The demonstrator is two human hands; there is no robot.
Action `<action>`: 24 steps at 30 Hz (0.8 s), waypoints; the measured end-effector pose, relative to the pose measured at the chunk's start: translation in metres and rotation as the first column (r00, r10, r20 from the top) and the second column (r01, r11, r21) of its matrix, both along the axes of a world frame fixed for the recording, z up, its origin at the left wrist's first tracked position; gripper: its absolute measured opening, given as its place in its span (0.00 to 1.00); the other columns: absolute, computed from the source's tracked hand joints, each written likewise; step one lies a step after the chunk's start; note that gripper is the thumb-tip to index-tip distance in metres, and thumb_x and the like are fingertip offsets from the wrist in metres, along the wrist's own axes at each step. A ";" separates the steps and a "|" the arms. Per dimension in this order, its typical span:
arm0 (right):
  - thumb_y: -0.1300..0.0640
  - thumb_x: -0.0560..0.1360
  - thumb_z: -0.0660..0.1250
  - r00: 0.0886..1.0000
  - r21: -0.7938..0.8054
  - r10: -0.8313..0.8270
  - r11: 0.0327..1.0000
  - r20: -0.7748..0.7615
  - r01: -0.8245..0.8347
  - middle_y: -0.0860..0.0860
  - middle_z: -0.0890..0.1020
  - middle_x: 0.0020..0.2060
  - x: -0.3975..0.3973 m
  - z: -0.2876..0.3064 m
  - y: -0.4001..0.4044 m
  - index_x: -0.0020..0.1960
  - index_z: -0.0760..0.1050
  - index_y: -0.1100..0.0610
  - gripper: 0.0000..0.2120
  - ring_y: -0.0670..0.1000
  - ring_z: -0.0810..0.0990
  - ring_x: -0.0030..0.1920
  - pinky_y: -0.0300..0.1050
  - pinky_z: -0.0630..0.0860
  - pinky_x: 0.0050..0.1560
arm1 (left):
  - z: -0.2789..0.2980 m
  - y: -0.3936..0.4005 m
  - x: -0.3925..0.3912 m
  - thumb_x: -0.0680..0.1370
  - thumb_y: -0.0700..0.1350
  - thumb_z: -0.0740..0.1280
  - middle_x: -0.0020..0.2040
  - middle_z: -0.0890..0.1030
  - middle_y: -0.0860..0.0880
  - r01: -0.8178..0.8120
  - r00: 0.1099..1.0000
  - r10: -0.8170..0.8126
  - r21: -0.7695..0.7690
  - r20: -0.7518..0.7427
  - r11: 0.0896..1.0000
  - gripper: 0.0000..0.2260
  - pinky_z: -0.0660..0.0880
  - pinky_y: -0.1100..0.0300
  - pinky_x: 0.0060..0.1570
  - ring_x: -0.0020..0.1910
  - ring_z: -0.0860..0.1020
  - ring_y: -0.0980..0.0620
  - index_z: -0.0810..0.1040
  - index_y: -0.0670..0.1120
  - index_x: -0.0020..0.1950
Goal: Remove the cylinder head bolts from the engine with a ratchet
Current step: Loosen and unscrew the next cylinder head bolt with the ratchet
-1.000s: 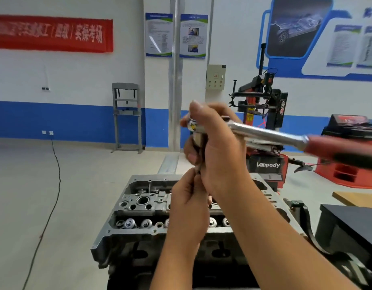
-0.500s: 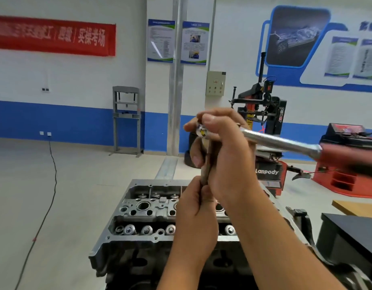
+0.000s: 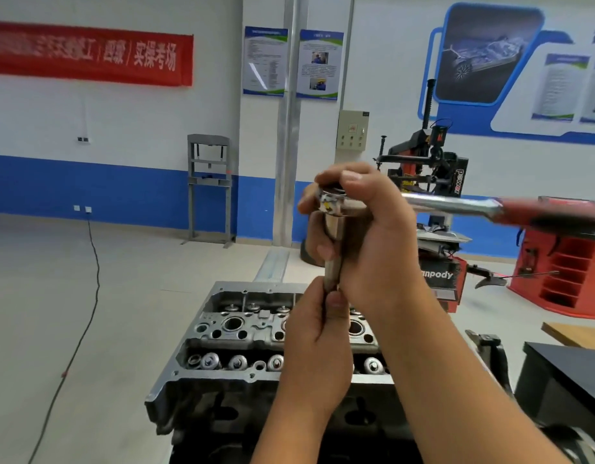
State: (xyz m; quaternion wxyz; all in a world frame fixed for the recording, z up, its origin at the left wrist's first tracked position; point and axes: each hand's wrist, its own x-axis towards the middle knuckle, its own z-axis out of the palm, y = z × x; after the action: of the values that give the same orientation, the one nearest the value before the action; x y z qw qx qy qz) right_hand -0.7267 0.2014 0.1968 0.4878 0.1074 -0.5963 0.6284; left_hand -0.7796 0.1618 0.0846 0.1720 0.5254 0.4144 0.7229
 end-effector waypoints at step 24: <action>0.62 0.69 0.64 0.987 0.042 -0.023 0.999 0.156 0.016 0.57 0.77 0.33 -0.001 0.010 -0.007 0.38 0.78 0.56 0.05 0.49 0.64 0.19 0.37 0.58 0.26 | -0.006 -0.002 -0.003 0.82 0.57 0.58 0.38 0.77 0.52 0.024 0.999 -0.024 0.000 0.035 1.000 0.14 0.70 0.64 0.38 0.36 0.71 0.56 0.76 0.52 0.45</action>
State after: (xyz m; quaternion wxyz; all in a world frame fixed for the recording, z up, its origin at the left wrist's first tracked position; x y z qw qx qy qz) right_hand -0.7278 0.1948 0.2071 0.4433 0.0617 -0.6464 0.6180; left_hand -0.7830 0.1594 0.0783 0.1882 0.5175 0.4050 0.7299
